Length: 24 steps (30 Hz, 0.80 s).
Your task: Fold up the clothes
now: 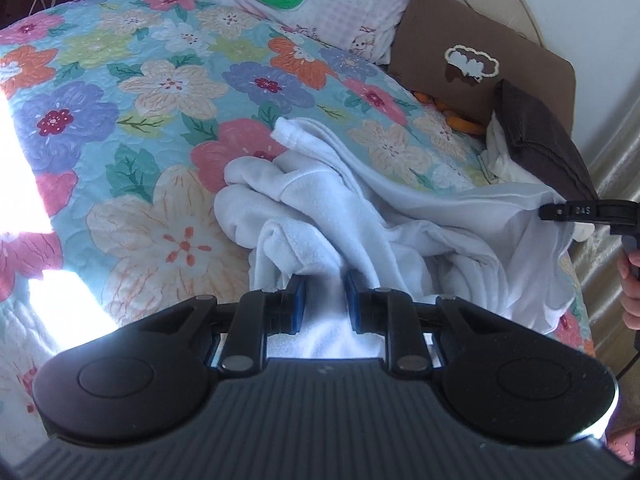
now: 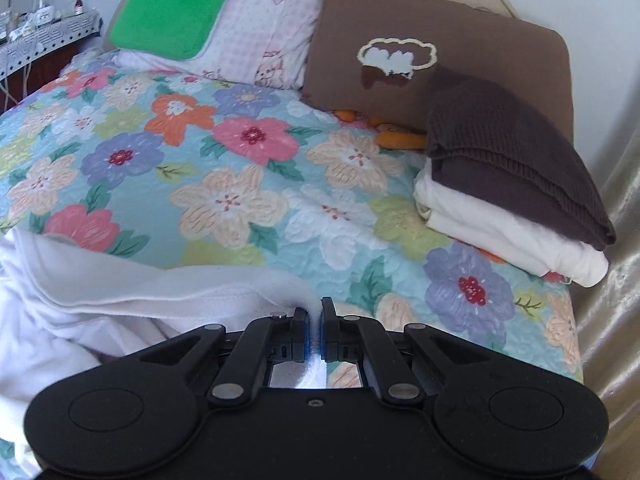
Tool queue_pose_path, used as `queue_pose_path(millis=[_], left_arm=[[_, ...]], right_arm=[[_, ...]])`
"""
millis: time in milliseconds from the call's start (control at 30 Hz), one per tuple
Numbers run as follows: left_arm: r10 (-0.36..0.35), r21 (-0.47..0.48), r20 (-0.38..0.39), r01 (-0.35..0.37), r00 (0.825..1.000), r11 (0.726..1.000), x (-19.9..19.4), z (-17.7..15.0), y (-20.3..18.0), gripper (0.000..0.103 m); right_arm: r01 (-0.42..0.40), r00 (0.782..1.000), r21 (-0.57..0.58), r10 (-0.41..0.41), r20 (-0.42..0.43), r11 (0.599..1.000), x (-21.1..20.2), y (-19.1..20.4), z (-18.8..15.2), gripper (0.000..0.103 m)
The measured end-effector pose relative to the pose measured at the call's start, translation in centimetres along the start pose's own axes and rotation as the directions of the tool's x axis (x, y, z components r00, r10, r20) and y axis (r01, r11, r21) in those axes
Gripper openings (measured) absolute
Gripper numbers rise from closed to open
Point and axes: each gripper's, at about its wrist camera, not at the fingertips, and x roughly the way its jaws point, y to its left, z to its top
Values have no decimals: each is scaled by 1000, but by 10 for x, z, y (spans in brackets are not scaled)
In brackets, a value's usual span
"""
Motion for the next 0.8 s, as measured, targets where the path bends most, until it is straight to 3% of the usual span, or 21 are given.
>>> queue_pose_path(millis=[167,367,500,633,767,800], left_arm=[[-42,-29,21,43,999,999,1,1,1,21],[-82,12,75,81,994,997,-20,-1,-7,21],[-153,138,73,142,985,980,-35,-11,-34,21],[-222,291,32,203,975,935,-36,-24,-69,33],[-175,388,-61,185,983,903,-15,-39,-88,41],[-143,404,-79,163,986,900,-8,-41,-89,43]], right_arm=[[32,999,70,-32,10,997,4,-21,1,4],[118,989,175,-132,68,977,-13,-60,-6,4],[156,984,159,-168,63,975,-5,-78,-19,4],[198,976,185,-211,57,963,11,-91,-33,4],[264,956,94,-273,104,960,20,-94,-38,4],[247,965,71,-252,78,966,27,-97,-39,5]])
